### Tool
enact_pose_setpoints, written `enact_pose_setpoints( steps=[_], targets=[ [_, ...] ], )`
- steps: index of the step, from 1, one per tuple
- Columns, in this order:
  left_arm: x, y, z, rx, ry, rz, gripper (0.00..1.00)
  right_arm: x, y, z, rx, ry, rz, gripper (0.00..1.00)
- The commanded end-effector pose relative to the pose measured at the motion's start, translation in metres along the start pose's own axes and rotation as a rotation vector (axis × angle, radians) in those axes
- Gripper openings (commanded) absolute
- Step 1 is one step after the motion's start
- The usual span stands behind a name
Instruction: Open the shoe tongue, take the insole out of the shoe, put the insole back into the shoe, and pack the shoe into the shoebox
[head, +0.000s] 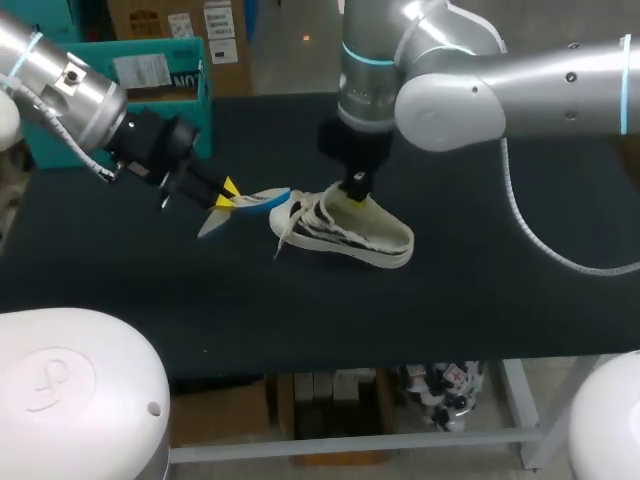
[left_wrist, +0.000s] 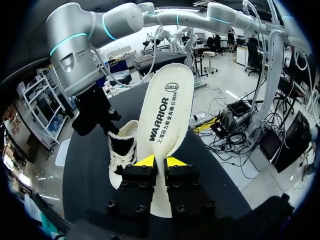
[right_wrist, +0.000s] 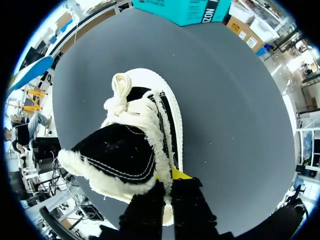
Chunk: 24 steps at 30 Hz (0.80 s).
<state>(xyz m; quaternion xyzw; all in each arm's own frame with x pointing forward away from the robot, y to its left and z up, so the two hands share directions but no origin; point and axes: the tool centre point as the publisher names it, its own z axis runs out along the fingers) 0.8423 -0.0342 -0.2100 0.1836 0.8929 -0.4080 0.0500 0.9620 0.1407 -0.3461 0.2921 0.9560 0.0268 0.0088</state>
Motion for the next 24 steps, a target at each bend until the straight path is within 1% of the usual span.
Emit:
enact_pose_setpoints(
  steps=[1, 3, 7, 12, 15, 17, 19, 23, 24],
  targets=[
    [-0.014, 0.002, 0.003, 0.012, 0.055, 0.019, 0.00, -0.002, 0.000, -0.011, -0.004, 0.049, 0.124, 0.00],
    [-0.018, 0.001, 0.006, 0.013, 0.070, 0.033, 0.00, 0.000, -0.002, -0.012, -0.027, 0.075, 0.173, 0.00],
    [-0.027, 0.001, 0.008, 0.023, 0.100, 0.060, 0.00, 0.005, -0.003, -0.015, -0.037, 0.099, 0.254, 0.00],
    [-0.036, 0.002, 0.009, 0.037, 0.134, 0.095, 0.00, 0.012, -0.009, -0.018, -0.076, 0.142, 0.358, 0.00],
    [-0.040, 0.002, 0.009, 0.045, 0.151, 0.116, 0.00, 0.017, -0.012, -0.018, -0.102, 0.164, 0.413, 0.00],
    [-0.042, 0.002, 0.009, 0.049, 0.161, 0.130, 0.00, 0.021, -0.015, -0.017, -0.138, 0.186, 0.453, 0.00],
    [-0.044, 0.002, 0.010, 0.051, 0.173, 0.140, 0.00, 0.025, -0.015, -0.016, -0.144, 0.195, 0.481, 0.00],
    [-0.046, 0.002, 0.010, 0.052, 0.188, 0.160, 0.00, 0.034, -0.014, -0.011, -0.186, 0.213, 0.534, 0.00],
    [-0.047, 0.003, 0.010, 0.053, 0.194, 0.165, 0.00, 0.036, -0.013, -0.009, -0.184, 0.214, 0.549, 0.00]
  ],
)
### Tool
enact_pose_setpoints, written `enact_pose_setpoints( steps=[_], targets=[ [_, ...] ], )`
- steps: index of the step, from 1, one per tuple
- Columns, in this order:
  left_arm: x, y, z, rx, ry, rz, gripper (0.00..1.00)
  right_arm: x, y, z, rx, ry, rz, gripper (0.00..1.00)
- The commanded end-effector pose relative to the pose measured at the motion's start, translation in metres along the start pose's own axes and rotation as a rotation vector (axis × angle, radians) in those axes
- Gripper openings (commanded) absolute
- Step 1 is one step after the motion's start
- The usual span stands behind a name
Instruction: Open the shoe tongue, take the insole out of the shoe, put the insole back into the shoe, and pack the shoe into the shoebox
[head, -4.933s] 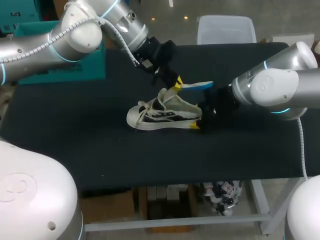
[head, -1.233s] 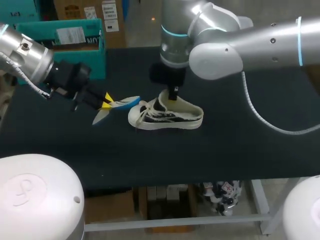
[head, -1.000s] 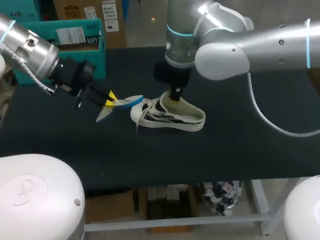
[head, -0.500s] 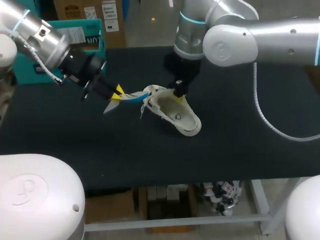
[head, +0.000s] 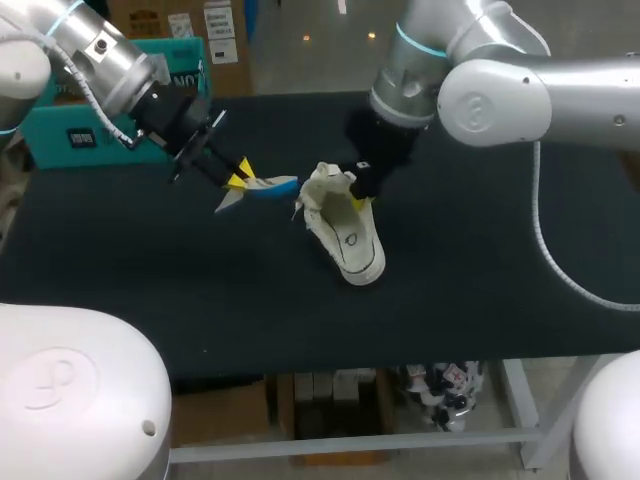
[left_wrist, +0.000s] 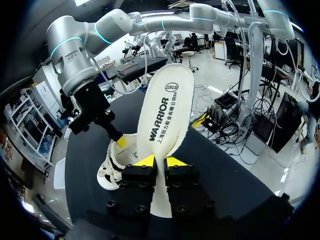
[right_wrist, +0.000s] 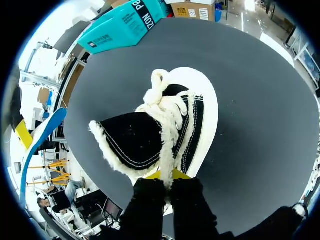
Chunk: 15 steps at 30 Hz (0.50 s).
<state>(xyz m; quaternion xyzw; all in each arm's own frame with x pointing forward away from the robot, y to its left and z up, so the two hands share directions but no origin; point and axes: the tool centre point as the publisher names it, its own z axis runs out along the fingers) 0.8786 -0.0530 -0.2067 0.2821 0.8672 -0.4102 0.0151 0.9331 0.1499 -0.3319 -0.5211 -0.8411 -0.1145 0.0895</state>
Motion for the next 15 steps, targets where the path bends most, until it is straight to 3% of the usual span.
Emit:
enact_pose_setpoints(
  steps=[1, 15],
  targets=[
    [-0.007, 0.005, -0.001, 0.011, 0.057, 0.009, 0.00, 0.003, -0.010, 0.007, -0.087, 0.013, 0.034, 0.00],
    [-0.008, 0.006, -0.004, 0.031, 0.075, 0.035, 0.00, 0.015, -0.018, 0.011, -0.224, 0.046, 0.147, 0.00]
  ],
)
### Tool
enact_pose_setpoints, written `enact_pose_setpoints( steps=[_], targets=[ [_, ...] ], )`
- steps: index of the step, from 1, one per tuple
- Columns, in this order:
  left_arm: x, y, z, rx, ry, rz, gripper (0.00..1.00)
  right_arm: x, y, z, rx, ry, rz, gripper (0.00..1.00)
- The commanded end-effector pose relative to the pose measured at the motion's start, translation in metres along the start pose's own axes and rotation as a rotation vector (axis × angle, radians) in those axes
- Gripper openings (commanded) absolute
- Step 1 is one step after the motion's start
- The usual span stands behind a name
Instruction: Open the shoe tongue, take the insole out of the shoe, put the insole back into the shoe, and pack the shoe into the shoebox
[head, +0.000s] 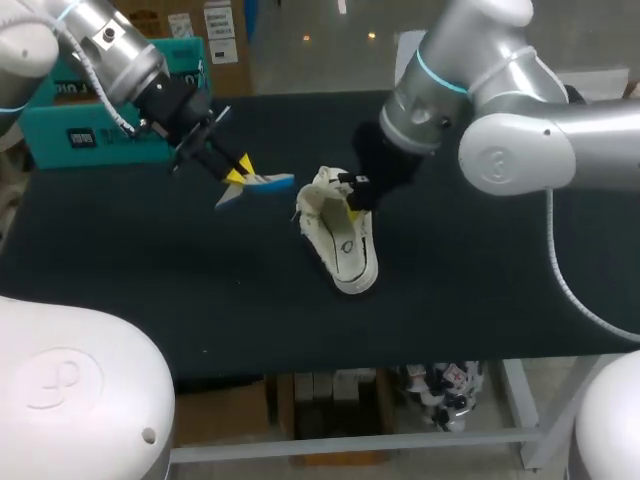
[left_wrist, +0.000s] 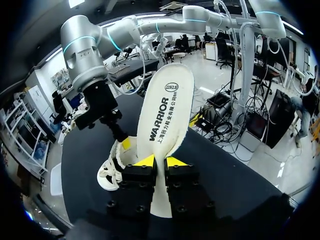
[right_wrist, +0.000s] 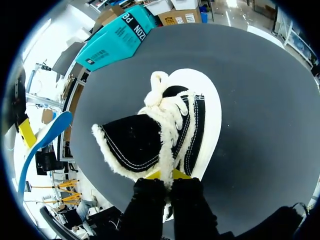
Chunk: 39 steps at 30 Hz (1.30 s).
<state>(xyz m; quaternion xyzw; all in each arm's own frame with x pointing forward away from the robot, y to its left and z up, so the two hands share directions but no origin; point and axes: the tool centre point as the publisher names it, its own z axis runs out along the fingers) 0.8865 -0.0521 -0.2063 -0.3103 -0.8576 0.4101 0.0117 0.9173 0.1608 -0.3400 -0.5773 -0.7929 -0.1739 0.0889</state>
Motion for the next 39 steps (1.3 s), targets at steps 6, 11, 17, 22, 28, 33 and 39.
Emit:
enact_pose_setpoints(
  steps=[6, 11, 17, 22, 28, 33, 39],
  targets=[
    [0.001, -0.001, -0.001, 0.010, 0.006, 0.008, 0.00, -0.003, -0.010, -0.003, -0.105, 0.016, 0.009, 0.00],
    [0.002, -0.003, 0.003, 0.008, 0.009, 0.012, 0.00, -0.009, -0.006, 0.006, -0.083, 0.036, -0.010, 0.00],
    [0.003, -0.003, 0.009, 0.003, 0.011, 0.009, 0.00, -0.017, 0.000, 0.009, -0.057, 0.036, -0.033, 0.00],
    [0.004, -0.007, 0.015, 0.004, 0.019, 0.035, 0.00, -0.016, 0.003, 0.000, -0.044, 0.003, -0.051, 1.00],
    [0.003, -0.021, 0.026, 0.000, 0.036, 0.111, 0.00, -0.017, -0.004, -0.022, -0.046, -0.030, -0.065, 1.00],
    [-0.001, -0.032, 0.039, 0.014, 0.056, 0.175, 0.00, -0.023, -0.012, -0.039, -0.049, -0.042, -0.104, 1.00],
    [-0.005, -0.050, 0.055, 0.014, 0.079, 0.263, 0.00, -0.034, -0.020, -0.056, -0.023, -0.062, -0.215, 1.00]
  ],
)
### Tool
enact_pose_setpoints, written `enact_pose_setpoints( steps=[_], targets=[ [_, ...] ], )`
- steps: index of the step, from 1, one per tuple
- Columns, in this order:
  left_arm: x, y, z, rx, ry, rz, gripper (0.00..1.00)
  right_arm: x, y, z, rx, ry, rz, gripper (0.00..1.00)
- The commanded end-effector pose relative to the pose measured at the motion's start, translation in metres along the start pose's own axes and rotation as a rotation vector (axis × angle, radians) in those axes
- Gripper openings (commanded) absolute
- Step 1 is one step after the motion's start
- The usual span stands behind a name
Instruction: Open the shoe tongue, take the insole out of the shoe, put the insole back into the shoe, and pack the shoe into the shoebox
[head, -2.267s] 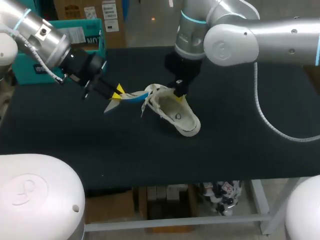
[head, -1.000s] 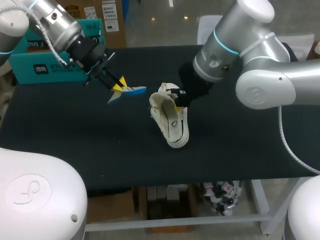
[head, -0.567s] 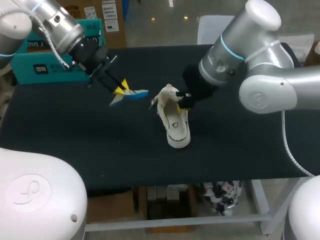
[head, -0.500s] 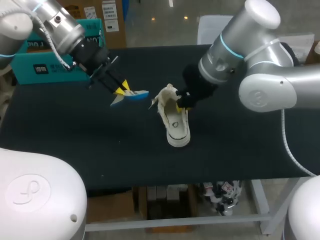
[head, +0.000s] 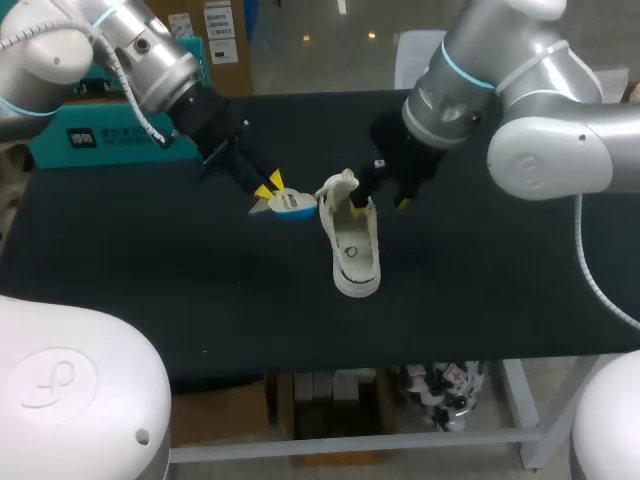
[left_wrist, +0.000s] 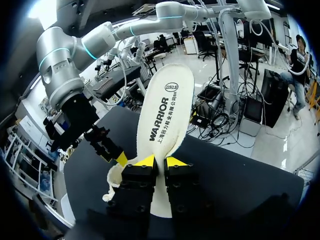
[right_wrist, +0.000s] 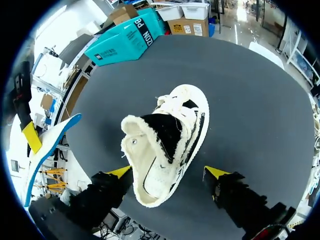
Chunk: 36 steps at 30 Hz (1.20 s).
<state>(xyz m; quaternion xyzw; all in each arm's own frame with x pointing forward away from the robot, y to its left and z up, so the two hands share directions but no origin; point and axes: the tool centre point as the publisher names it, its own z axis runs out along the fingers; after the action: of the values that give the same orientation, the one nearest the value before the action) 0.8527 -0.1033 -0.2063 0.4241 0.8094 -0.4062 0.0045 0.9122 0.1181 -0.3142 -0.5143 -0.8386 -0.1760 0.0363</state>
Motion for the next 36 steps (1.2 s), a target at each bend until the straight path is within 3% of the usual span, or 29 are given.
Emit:
enact_pose_setpoints(
  steps=[1, 9, 14, 18, 25, 36],
  targets=[
    [-0.009, -0.009, 0.013, -0.001, 0.015, 0.035, 0.00, -0.009, -0.010, -0.018, 0.022, 0.000, -0.052, 1.00],
    [-0.025, -0.023, 0.033, 0.054, 0.067, 0.113, 0.00, -0.015, -0.017, -0.036, 0.043, -0.049, -0.279, 1.00],
    [-0.028, -0.027, 0.044, 0.092, 0.091, 0.149, 0.00, -0.016, -0.025, -0.043, -0.022, -0.037, -0.405, 1.00],
    [-0.031, -0.029, 0.048, 0.131, 0.099, 0.166, 0.00, -0.019, -0.034, -0.045, -0.078, -0.011, -0.438, 1.00],
    [-0.038, -0.022, 0.045, 0.270, 0.110, 0.221, 0.00, -0.023, -0.050, -0.052, -0.182, 0.064, -0.488, 1.00],
    [-0.039, -0.021, 0.044, 0.271, 0.106, 0.201, 0.00, -0.023, -0.050, -0.052, -0.182, 0.064, -0.488, 1.00]
  ],
)
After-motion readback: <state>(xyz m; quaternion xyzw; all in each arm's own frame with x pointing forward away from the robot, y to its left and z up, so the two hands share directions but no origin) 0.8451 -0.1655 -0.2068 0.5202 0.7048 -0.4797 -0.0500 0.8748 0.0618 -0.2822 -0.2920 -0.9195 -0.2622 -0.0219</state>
